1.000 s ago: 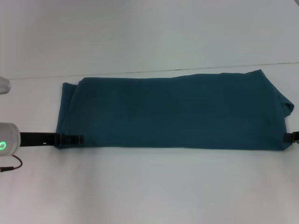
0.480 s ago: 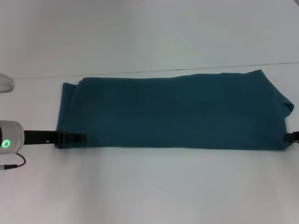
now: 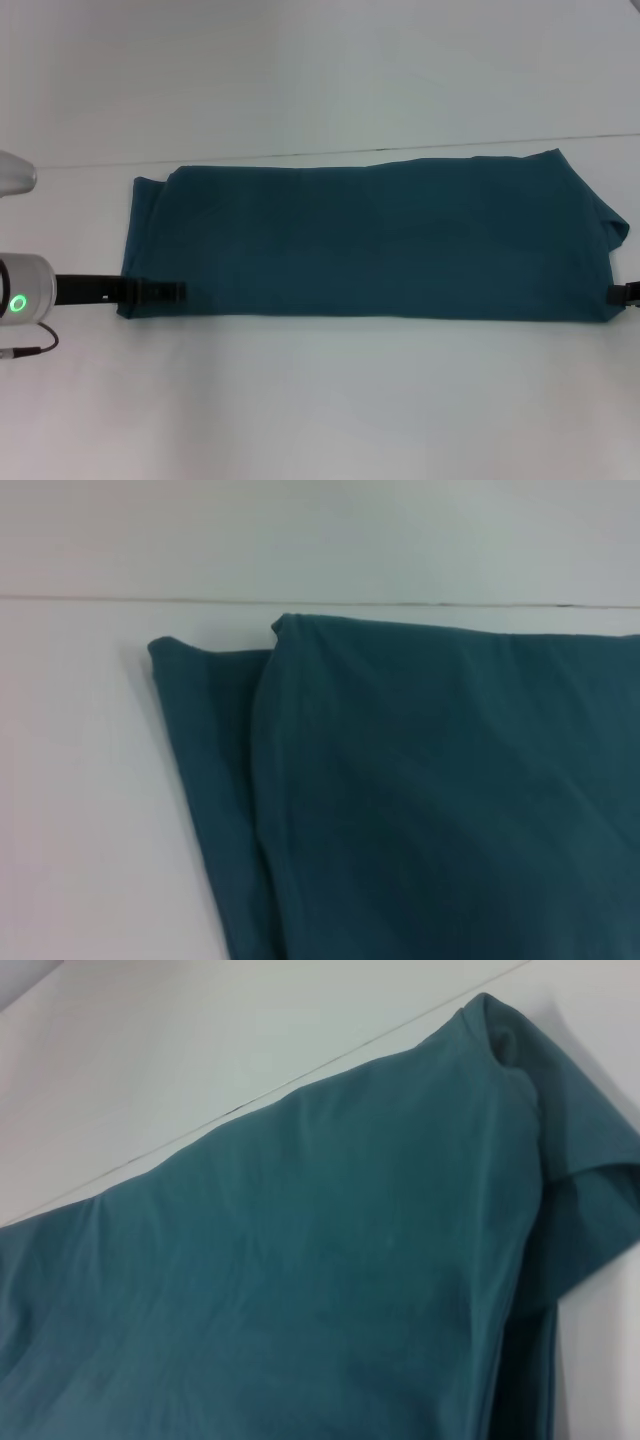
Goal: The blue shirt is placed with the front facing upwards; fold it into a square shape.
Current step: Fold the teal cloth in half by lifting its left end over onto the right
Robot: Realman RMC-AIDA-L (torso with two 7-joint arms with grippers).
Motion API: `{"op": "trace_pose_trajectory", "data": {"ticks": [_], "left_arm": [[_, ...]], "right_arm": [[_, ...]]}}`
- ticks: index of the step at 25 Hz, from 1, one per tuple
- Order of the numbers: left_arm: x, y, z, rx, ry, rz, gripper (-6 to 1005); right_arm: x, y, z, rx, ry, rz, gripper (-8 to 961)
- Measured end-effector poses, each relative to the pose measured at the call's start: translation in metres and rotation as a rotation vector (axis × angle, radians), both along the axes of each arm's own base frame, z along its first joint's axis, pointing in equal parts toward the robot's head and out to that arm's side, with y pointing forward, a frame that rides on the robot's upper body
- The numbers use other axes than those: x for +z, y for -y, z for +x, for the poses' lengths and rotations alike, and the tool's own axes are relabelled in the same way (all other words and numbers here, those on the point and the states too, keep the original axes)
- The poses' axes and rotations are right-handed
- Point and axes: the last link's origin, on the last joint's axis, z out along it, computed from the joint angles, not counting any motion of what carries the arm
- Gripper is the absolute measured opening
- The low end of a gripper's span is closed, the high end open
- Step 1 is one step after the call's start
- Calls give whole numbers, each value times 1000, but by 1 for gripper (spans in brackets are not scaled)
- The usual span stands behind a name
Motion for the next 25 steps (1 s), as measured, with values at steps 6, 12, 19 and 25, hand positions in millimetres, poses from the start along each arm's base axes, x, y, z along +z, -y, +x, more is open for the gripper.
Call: {"op": "trace_pose_trajectory", "data": {"ticks": [6, 12, 19, 25], "left_arm": [[-2, -4, 6, -15, -4, 1, 870], [-5, -2, 3, -7, -7, -2, 867], [-5, 0, -1, 2, -9, 4, 864], [-5, 0, -2, 1, -11, 0, 861]], "right_arm": [[0, 0, 0, -1, -2, 0, 0], [0, 0, 0, 0, -2, 0, 0], [0, 0, 0, 0, -2, 0, 1], [-1, 0, 0, -1, -3, 0, 1]]}}
